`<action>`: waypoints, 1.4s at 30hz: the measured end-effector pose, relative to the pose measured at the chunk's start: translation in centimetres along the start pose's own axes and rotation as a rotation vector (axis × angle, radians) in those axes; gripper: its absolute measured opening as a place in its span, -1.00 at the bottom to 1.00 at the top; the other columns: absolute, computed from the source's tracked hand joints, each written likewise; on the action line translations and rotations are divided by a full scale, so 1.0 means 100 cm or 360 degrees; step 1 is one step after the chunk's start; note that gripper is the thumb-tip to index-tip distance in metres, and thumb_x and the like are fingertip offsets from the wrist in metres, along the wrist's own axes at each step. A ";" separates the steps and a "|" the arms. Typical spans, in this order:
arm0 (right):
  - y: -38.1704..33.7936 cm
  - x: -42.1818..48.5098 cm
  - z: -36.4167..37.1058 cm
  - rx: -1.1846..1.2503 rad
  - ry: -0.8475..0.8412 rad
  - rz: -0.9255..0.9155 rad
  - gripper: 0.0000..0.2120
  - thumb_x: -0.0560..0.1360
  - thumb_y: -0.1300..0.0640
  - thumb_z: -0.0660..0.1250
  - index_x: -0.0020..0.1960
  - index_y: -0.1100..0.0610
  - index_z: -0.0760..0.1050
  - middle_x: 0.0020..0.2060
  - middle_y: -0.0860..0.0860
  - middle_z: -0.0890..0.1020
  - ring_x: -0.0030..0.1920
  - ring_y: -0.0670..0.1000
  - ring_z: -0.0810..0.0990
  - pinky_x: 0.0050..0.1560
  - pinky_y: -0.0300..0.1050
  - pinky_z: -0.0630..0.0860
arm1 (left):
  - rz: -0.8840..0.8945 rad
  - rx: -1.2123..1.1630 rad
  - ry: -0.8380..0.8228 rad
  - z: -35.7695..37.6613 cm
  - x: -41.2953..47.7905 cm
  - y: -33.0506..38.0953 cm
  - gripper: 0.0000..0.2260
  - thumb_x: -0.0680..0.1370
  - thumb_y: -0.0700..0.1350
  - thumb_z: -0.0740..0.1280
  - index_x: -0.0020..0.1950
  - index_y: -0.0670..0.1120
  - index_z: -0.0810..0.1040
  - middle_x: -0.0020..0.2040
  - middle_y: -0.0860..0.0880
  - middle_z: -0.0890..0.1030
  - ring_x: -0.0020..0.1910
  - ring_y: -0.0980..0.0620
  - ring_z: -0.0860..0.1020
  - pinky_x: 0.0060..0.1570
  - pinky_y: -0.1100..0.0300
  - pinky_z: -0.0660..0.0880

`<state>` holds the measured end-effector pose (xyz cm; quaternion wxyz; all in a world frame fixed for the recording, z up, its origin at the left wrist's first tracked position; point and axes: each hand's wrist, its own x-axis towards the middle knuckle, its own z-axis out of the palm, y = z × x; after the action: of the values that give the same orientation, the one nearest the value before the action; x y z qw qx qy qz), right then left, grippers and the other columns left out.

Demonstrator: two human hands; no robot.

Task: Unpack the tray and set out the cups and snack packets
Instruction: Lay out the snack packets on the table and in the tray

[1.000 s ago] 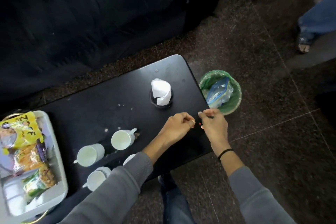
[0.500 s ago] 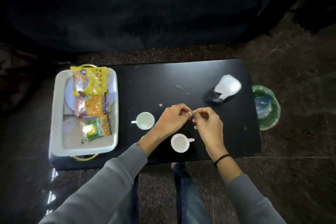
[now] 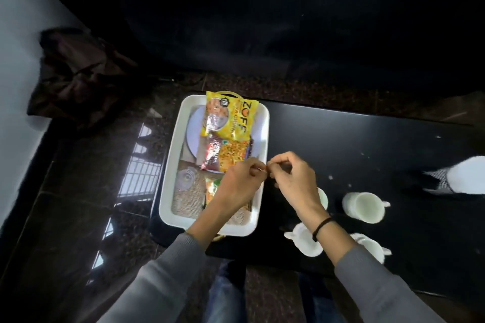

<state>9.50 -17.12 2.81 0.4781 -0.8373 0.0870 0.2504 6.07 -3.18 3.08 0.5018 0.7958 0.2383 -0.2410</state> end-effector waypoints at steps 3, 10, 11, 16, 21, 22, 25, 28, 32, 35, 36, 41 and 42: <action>-0.010 0.029 0.036 -0.0105 -0.0046 -0.0054 -0.96 0.56 0.07 0.39 -0.05 0.02 0.60 -0.10 -0.10 0.68 -0.14 -0.11 0.64 -0.17 -0.24 0.52 | -0.0002 0.0073 0.0136 -0.033 0.016 -0.028 -0.84 0.61 -0.15 0.34 0.15 -0.08 0.64 0.04 -0.01 0.68 0.06 0.01 0.63 0.09 0.07 0.58; -0.023 0.095 0.083 -0.0350 -0.0072 -0.0054 -0.61 0.56 -0.08 0.36 0.26 0.11 0.38 -0.07 -0.03 0.47 -0.20 -0.10 0.46 -0.18 -0.11 0.41 | -0.0021 0.0179 0.0569 -0.087 0.075 -0.063 -0.65 0.61 -0.14 0.35 0.39 -0.15 0.46 0.34 -0.15 0.54 0.25 -0.12 0.54 0.22 -0.05 0.53; -0.023 0.101 0.087 -0.0363 -0.0080 -0.0063 -0.63 0.55 -0.08 0.37 0.21 0.08 0.36 -0.12 -0.05 0.47 -0.20 -0.08 0.47 -0.23 -0.12 0.40 | 0.0004 0.0172 0.0586 -0.092 0.085 -0.065 -0.62 0.61 -0.14 0.35 0.42 -0.17 0.42 0.37 -0.17 0.51 0.29 -0.14 0.51 0.23 0.00 0.50; -0.019 0.118 0.099 -0.0077 -0.0052 -0.0005 -0.57 0.50 -0.09 0.44 0.22 -0.08 0.28 -0.11 -0.25 0.52 -0.13 -0.26 0.53 -0.26 -0.30 0.37 | -0.0045 -0.0061 0.0388 -0.110 0.129 -0.065 -0.55 0.64 -0.10 0.34 0.48 -0.13 0.30 0.35 -0.14 0.54 0.14 -0.08 0.58 -0.04 0.21 0.56; -0.011 0.122 0.098 0.0248 -0.0024 0.0050 -0.50 0.48 -0.08 0.49 0.32 -0.07 0.36 0.19 -0.14 0.55 0.14 -0.19 0.55 0.10 -0.21 0.48 | 0.0030 0.0054 0.0284 -0.122 0.146 -0.069 -0.89 0.60 0.03 0.40 -0.02 0.02 0.54 -0.05 -0.02 0.63 -0.19 0.07 0.58 -0.29 0.30 0.50; -0.010 0.123 0.096 0.0281 -0.0009 0.0037 -0.52 0.47 -0.07 0.51 0.31 -0.07 0.39 0.20 -0.14 0.57 0.14 -0.21 0.56 0.13 -0.21 0.51 | 0.0070 0.0017 0.0278 -0.124 0.145 -0.068 -0.87 0.60 0.03 0.40 0.02 -0.01 0.56 0.01 -0.05 0.64 -0.09 0.00 0.61 -0.14 0.16 0.56; -0.012 0.121 0.089 0.0498 -0.0003 0.0026 -0.52 0.46 -0.05 0.55 0.29 -0.06 0.44 0.19 -0.13 0.61 0.10 -0.27 0.63 0.04 -0.35 0.55 | 0.0209 -0.0243 0.0278 -0.130 0.136 -0.059 -0.83 0.60 -0.03 0.41 0.10 -0.08 0.57 0.05 -0.09 0.66 0.05 -0.09 0.62 0.04 0.09 0.53; -0.021 0.119 0.079 0.0738 -0.0026 0.0061 -0.50 0.41 -0.06 0.58 0.28 0.01 0.53 0.14 -0.07 0.68 0.04 -0.27 0.68 0.00 -0.37 0.57 | 0.0360 -0.0605 0.0267 -0.136 0.120 -0.038 -0.84 0.58 -0.08 0.46 0.06 -0.11 0.55 0.01 -0.15 0.73 0.00 -0.15 0.69 0.10 -0.04 0.57; -0.030 0.112 0.066 0.1123 -0.0266 0.0108 -0.54 0.34 -0.03 0.60 0.18 0.11 0.67 0.09 0.09 0.75 0.05 -0.02 0.74 0.05 -0.10 0.66 | 0.0483 -0.0859 0.0216 -0.139 0.105 -0.012 -0.67 0.45 -0.15 0.58 0.16 -0.05 0.59 0.05 -0.08 0.74 0.03 -0.13 0.72 -0.04 0.01 0.68; -0.031 0.107 0.059 0.1343 -0.0448 0.0151 -0.57 0.29 0.05 0.61 0.13 0.10 0.68 0.09 0.02 0.75 0.09 -0.01 0.72 0.06 -0.10 0.65 | 0.0443 -0.0875 0.0121 -0.131 0.101 0.002 -0.55 0.39 -0.13 0.61 0.26 -0.06 0.62 0.11 -0.01 0.74 0.08 0.01 0.71 0.00 0.21 0.62; -0.029 0.107 0.056 0.1416 -0.0479 0.0171 -0.60 0.28 0.10 0.61 0.10 0.10 0.67 0.06 0.01 0.75 0.07 -0.01 0.72 0.03 -0.10 0.66 | 0.0387 -0.0881 0.0054 -0.129 0.102 0.004 -0.56 0.39 -0.12 0.59 0.25 -0.09 0.63 0.12 -0.05 0.74 0.09 -0.03 0.70 0.04 0.19 0.60; -0.020 0.104 0.041 0.1506 -0.0519 0.0286 -0.61 0.23 0.22 0.59 0.05 0.11 0.66 0.00 0.03 0.76 0.01 0.00 0.74 0.09 0.01 0.63 | 0.0245 -0.0722 -0.0107 -0.119 0.104 0.007 -0.65 0.42 -0.18 0.60 0.16 -0.23 0.66 0.02 -0.17 0.75 -0.02 -0.18 0.73 0.01 0.03 0.66; -0.016 0.103 0.038 0.1533 -0.0532 0.0301 -0.62 0.22 0.21 0.60 0.03 0.11 0.67 0.00 0.03 0.76 -0.01 0.00 0.74 0.09 0.01 0.63 | 0.0250 -0.0704 -0.0094 -0.116 0.103 0.008 -0.65 0.41 -0.17 0.60 0.15 -0.21 0.66 0.01 -0.15 0.76 -0.03 -0.14 0.74 -0.01 0.05 0.67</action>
<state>17.70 -12.11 -2.67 0.7920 -0.4593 0.1902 0.3544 16.20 8.48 1.64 0.6881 0.6751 0.2079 -0.1663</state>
